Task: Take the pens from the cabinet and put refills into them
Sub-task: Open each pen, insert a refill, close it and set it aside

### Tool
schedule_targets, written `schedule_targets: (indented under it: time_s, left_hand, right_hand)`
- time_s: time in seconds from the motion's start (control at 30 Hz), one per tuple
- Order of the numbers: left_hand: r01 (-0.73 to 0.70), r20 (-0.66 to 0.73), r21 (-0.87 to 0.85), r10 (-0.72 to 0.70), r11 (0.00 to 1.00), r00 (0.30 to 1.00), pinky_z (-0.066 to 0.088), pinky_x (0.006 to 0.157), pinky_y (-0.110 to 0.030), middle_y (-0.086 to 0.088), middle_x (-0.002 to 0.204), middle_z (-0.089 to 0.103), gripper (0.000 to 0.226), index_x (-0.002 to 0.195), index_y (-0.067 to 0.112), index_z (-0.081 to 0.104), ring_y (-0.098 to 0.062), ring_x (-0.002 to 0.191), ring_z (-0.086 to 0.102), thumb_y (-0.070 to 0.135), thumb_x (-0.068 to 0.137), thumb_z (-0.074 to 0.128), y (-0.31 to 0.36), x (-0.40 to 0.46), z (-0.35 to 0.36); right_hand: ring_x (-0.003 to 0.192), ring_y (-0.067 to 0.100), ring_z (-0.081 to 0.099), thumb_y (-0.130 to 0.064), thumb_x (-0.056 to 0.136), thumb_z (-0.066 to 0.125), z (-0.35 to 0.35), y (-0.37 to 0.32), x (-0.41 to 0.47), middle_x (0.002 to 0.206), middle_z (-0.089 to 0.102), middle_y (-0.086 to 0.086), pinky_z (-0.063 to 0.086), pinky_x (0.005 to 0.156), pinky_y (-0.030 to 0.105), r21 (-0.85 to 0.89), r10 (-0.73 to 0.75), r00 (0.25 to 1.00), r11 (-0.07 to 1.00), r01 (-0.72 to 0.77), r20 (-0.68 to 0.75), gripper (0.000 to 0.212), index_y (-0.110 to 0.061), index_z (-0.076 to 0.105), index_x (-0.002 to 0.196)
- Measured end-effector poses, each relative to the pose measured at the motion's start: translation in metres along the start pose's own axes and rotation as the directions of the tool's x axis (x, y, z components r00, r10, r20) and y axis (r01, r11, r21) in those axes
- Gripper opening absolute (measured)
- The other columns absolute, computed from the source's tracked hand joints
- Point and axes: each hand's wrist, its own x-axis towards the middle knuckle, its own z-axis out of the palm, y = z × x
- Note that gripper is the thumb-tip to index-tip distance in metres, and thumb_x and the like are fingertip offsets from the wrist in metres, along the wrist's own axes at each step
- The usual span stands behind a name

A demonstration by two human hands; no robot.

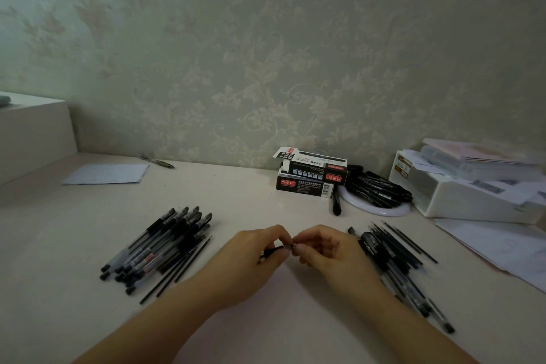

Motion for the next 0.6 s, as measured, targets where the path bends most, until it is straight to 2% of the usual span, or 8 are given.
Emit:
schedule_targets:
  time_s: [0.1,0.17,0.27,0.37,0.43,0.6]
  left_hand:
    - [0.038,0.005,0.001,-0.038,0.999,0.999,0.036,0.054,-0.014,0.012,0.068,0.057,0.011,0.095,0.034,0.056,-0.001,0.063,0.052,0.038,0.097,0.047,0.0007,0.0009,-0.0013]
    - [0.037,0.012,0.038,-0.038,0.999,0.999,0.036,0.057,-0.015,0.014,0.072,0.057,0.017,0.095,0.03,0.06,-0.001,0.068,0.051,0.033,0.099,0.043,0.0002,0.0019,-0.0019]
    - [-0.013,0.012,0.102,0.012,0.995,1.0,0.034,0.067,-0.009,0.022,0.077,0.052,0.018,0.102,0.029,0.063,0.003,0.076,0.047,0.029,0.098,0.046,0.0001,0.0023,-0.0019]
    - [-0.055,-0.004,0.133,0.056,0.99,0.998,0.038,0.073,-0.015,0.017,0.086,0.057,0.016,0.105,0.028,0.064,0.0,0.08,0.046,0.029,0.098,0.049,-0.001,0.0035,-0.0019]
    - [-0.061,-0.017,0.123,0.064,0.99,0.998,0.042,0.073,-0.021,0.014,0.089,0.061,0.015,0.104,0.029,0.064,-0.001,0.08,0.05,0.029,0.096,0.051,-0.0017,0.0037,-0.0019]
    - [-0.056,-0.029,0.12,0.06,0.991,0.998,0.043,0.069,-0.02,0.015,0.087,0.061,0.013,0.102,0.032,0.065,-0.002,0.077,0.053,0.031,0.095,0.053,-0.0015,0.0038,-0.0003]
  right_hand:
    - [0.076,0.014,0.071,-0.005,0.085,0.073,-0.0009,0.0005,0.0005,0.084,0.076,0.0,0.054,0.071,0.018,0.004,-0.003,1.0,1.0,0.003,-0.011,0.014,-0.017,0.074,0.091]
    - [0.078,0.016,0.072,-0.005,0.084,0.073,-0.001,0.0007,-0.0001,0.083,0.076,0.0,0.054,0.07,0.018,0.021,0.006,1.0,1.0,-0.005,-0.012,0.014,-0.017,0.074,0.091]
    - [0.079,0.016,0.071,-0.007,0.085,0.073,-0.0012,0.0005,-0.0013,0.083,0.076,0.001,0.054,0.071,0.018,0.009,0.019,1.0,1.0,-0.019,0.008,0.012,-0.017,0.074,0.091]
    - [0.08,0.015,0.071,-0.01,0.086,0.072,-0.0014,0.0004,-0.0015,0.082,0.075,0.001,0.054,0.072,0.019,-0.013,0.021,1.0,1.0,-0.021,0.008,0.009,-0.017,0.074,0.092]
    - [0.078,0.012,0.07,-0.012,0.088,0.071,-0.0014,-0.0005,-0.0014,0.081,0.075,0.0,0.054,0.071,0.017,-0.042,0.017,1.0,0.999,-0.017,0.006,0.006,-0.017,0.074,0.091]
    - [0.073,0.007,0.068,-0.02,0.089,0.07,-0.0015,-0.0001,-0.0024,0.078,0.074,-0.002,0.052,0.07,0.017,-0.085,0.005,1.0,0.996,-0.005,-0.01,0.004,-0.019,0.073,0.089]
